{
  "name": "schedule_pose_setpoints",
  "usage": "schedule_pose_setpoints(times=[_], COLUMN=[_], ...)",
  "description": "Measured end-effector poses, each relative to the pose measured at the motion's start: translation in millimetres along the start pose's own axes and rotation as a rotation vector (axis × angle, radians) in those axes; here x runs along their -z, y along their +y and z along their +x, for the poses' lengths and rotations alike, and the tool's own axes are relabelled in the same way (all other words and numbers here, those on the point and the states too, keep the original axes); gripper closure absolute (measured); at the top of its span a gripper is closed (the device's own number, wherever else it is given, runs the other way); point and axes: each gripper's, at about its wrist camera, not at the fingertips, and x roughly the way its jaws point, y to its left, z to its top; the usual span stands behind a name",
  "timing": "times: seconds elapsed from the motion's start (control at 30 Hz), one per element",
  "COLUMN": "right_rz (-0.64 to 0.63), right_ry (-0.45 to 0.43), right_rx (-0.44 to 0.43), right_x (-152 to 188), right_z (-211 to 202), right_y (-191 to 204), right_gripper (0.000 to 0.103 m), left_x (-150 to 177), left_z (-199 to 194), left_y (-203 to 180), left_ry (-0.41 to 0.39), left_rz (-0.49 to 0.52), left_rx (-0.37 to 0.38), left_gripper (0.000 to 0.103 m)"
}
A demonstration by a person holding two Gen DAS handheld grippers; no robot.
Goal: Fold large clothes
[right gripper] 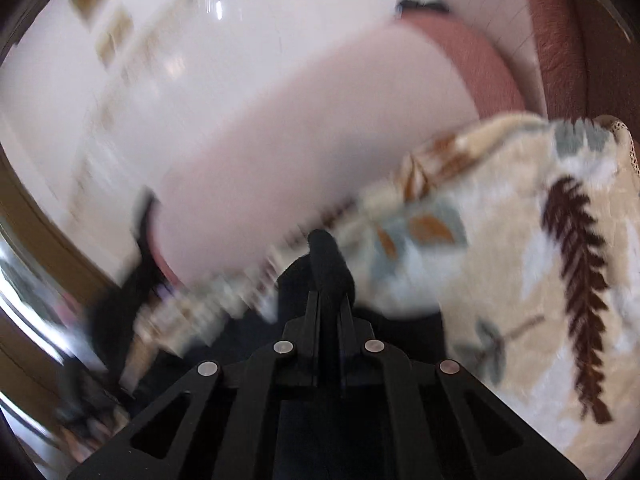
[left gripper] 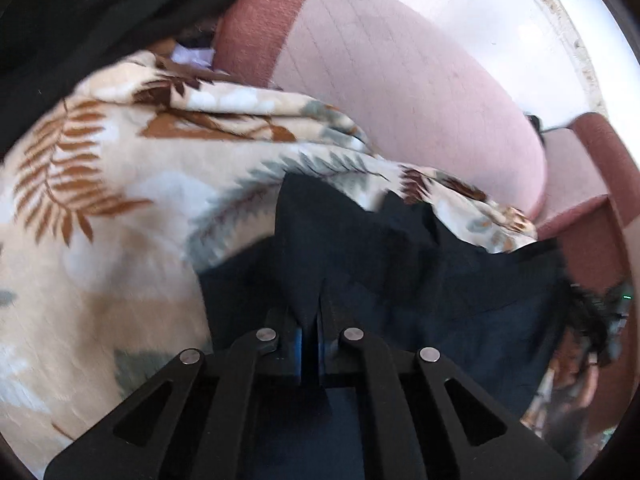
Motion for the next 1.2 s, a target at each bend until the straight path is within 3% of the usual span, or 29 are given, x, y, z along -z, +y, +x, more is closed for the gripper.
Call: schedule_pose_setpoints(times=[0.07,0.17,0.23,0.27,0.37,0.43,0.47,0.5,0.53,0.6,0.63,0.67,0.7,0.73,0.77,0.8,0.87,0.93,1.0,1.1,1.2], right_rz=[0.069,0.168,0.222,0.236,0.269,0.251,0.24,0.236,0.235,0.24,0.234,0.197,0.152,0.118,0.12,0.156,0.217,0.264,0.306,0.301,0.264], right_ry=[0.014,0.183,0.205,0.187,0.147,0.138,0.128,0.126,0.135,0.182,0.217,0.222,0.205,0.163,0.11,0.053,0.034,0.13,0.158,0.054,-0.054], right_rx=[0.047,0.198,0.172,0.157,0.072,0.083,0.105,0.118,0.118,0.111,0.124,0.123,0.121,0.113,0.095,0.078,0.113,0.187,0.173,0.206,0.101], right_x=[0,18,29,31,38,46,54,61,68,88,97,102,103,101,97,94,95,105,112,107,102], right_z=[16,53,52,46,6,-20,-34,-44,-52,-55,-53,-55,-59,-70,-83,-95,-99,-81,-78,-106,-131], right_y=[-14,-50,-62,-64,-66,-68,-69,-70,-70,-73,-73,-68,-62,-57,-57,-62,-80,-101,-109,-92,-59], right_gripper=[0.098,0.097,0.095,0.088,0.082,0.066,0.051,0.041,0.04,0.04,0.041,0.062,0.089,0.091,0.1,0.101,0.102,0.102,0.1,0.092,0.086], left_x=[-3,-2,1,1,12,28,37,47,55,77,88,94,100,103,106,109,113,114,117,128,139], left_z=[21,46,43,39,14,-10,-19,-27,-32,-35,-31,-27,-22,-17,-13,-10,-15,-18,-25,-43,-51], left_y=[9,32,39,40,45,43,37,31,26,14,6,3,-1,-2,-2,0,10,11,6,-13,-36], left_ry=[0.011,0.081,0.086,0.09,0.091,0.083,0.074,0.065,0.058,0.05,0.052,0.057,0.07,0.075,0.082,0.091,0.088,0.089,0.083,0.034,-0.028], left_rz=[-0.038,-0.166,-0.203,-0.201,-0.178,-0.14,-0.123,-0.097,-0.077,-0.034,0.004,0.026,0.051,0.065,0.065,0.05,0.018,-0.016,-0.027,0.002,0.067], left_rx=[-0.055,-0.063,-0.026,-0.017,0.016,0.058,0.071,0.074,0.07,0.047,-0.001,-0.042,-0.092,-0.12,-0.146,-0.15,-0.145,-0.142,-0.162,-0.172,-0.233], left_gripper=[0.101,0.1,0.099,0.096,0.096,0.095,0.093,0.083,0.073,0.069,0.069,0.069,0.069,0.066,0.066,0.065,0.063,0.062,0.063,0.063,0.061])
